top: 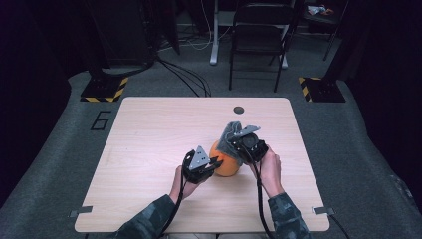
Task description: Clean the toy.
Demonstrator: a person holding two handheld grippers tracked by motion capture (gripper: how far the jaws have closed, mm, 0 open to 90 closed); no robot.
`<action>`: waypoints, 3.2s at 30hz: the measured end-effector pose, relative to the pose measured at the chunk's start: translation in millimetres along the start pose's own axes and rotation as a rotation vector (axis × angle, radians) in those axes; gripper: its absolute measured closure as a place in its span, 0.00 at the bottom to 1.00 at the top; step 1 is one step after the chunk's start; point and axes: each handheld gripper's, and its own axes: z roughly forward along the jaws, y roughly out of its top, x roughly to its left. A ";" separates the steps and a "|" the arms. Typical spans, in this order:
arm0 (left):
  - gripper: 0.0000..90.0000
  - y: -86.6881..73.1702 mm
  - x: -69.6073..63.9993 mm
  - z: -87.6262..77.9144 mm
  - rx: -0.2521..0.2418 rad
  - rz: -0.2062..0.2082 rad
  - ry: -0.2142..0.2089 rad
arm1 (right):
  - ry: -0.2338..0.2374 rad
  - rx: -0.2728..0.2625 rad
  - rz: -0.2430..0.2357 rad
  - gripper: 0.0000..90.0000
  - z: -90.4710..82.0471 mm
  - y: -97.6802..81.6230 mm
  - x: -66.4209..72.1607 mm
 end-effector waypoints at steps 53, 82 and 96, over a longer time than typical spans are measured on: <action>0.67 -7.5 23.4 -2.5 0.009 -0.084 0.066 | 0.204 0.018 0.108 0.85 28.8 -14.5 -9.6; 0.73 -7.1 57.8 4.6 0.053 -0.106 0.225 | 0.054 0.092 0.222 0.81 7.2 -50.5 -68.3; 0.66 -19.0 91.6 6.3 0.065 -0.290 0.260 | 0.082 0.243 0.339 0.66 58.3 -112.1 -96.5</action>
